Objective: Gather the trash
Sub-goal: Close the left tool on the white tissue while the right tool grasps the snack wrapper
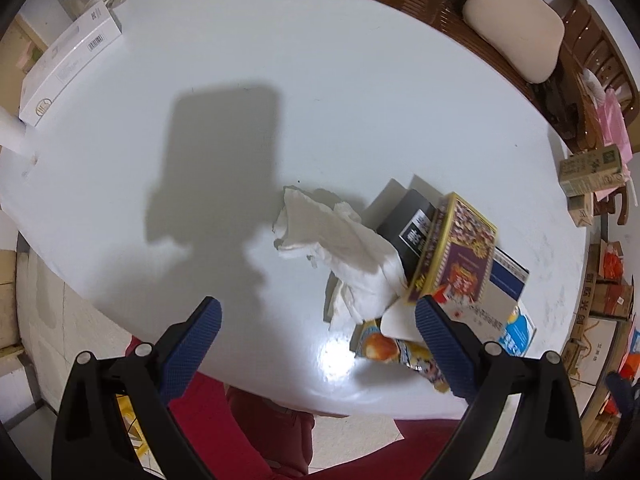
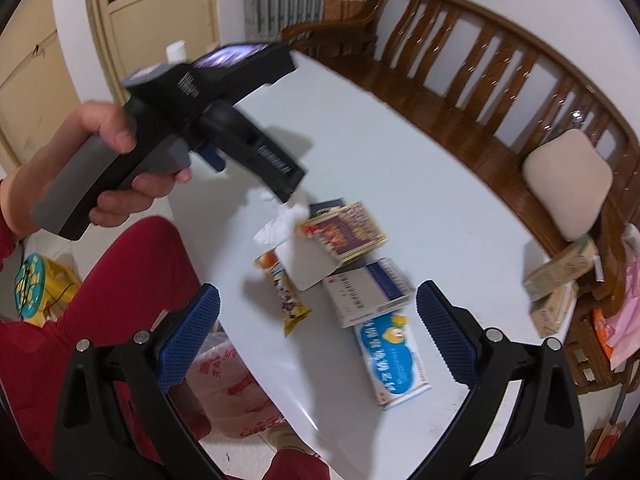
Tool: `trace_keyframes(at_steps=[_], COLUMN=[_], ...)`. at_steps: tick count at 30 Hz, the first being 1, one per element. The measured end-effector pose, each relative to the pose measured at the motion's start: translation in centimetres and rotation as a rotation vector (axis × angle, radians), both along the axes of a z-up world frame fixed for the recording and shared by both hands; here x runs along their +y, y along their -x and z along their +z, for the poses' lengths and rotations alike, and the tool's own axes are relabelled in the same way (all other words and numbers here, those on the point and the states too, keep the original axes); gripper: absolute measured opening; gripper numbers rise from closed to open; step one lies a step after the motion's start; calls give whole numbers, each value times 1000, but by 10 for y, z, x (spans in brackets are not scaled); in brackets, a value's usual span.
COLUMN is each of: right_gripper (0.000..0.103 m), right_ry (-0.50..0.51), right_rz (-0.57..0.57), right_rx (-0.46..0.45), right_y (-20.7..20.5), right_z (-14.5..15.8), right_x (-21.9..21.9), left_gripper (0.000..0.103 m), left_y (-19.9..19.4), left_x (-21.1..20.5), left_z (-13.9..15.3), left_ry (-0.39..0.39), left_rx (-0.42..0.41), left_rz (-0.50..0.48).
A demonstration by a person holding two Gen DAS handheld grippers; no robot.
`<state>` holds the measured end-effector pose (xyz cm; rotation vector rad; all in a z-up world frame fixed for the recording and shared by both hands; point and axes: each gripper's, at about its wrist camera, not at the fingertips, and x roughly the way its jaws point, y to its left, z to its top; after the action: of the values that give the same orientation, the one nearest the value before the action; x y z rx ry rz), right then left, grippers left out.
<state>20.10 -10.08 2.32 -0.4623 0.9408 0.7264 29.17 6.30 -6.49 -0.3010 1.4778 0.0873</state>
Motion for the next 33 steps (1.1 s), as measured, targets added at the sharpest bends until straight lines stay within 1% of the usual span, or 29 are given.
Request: trace_keyframes(at_steps=[5,12,17,18,19,21,24,25,26,27,28,31,33], right_gripper=[96,96,96,94,91,90,89,84,73,69,67,67,67], right_ry=[21,48,49,51,51,55,46,41,38,38,40,49,60], right_rz=[56,119,155,161,163,158,151,149,145,140,137,133,138], right_rx=[69,152,204,214,222,248,280,289,297,306,313,320,319], right_y=[-6,-13,-20,-22,-24,-29,-35,-37,-38,-38,-37,-37,-35], right_z=[-29,-67,-87,-91,-94,-103,-114,-117,-119,-121,-123,-129,-133], right_x=[17,36,46,48,49,51,51,50,49,49,49,51,52], left_gripper=[95,95,95,95,95,95,95,95,95,95,95,92,88], left_y=[-6,-10,-12,-12,-13,-14,-17,-17,-21,-20,-19,-18,-17], left_x=[3,8,13,13,16,17,23,26,31,37,41,51,55], left_z=[-17,-34,-44,-45,-47,-48,-52,-52,-53,-52,-52,-55,-59], left_ry=[17,28,56,60,59,59,96,113,122,130,143,155,162], left_rx=[27,33,43,39,36,29,28,25,22,19,12,14,27], left_rz=[31,94,137,141,141,145,184,196,205,213,229,247,243])
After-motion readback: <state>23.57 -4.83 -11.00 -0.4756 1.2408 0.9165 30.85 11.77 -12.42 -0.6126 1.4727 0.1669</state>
